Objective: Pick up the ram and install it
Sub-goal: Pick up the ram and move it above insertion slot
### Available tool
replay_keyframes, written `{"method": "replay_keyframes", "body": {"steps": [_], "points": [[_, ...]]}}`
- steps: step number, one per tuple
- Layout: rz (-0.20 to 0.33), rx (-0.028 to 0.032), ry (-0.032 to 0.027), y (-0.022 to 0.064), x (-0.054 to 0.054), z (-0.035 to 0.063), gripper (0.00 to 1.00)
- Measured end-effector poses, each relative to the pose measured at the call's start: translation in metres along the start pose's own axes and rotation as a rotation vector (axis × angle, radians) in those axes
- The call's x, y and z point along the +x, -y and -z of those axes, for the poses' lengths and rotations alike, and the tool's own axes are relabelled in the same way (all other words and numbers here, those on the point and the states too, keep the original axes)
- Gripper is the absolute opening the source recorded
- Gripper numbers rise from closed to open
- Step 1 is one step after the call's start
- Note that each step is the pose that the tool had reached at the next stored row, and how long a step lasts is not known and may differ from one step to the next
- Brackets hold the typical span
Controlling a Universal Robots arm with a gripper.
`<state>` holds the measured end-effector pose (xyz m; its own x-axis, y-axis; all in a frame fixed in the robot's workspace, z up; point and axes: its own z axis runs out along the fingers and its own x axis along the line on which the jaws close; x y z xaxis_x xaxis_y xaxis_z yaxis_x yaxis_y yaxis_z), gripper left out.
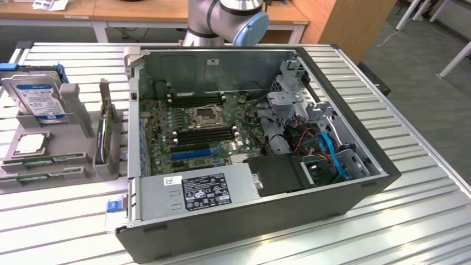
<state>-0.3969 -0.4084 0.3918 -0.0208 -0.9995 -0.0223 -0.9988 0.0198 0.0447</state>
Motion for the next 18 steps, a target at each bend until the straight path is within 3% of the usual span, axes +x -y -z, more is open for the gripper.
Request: {"method": "replay_keyframes", "body": {"steps": [14,16,18], "points": [[0.001,-0.0001,0.0012,0.0,0.0,0.0,0.1],[0.001,0.0,0.0012,0.0,0.0,0.0,0.16],[0.001,-0.0001,0.0012,0.0,0.0,0.0,0.16]]}}
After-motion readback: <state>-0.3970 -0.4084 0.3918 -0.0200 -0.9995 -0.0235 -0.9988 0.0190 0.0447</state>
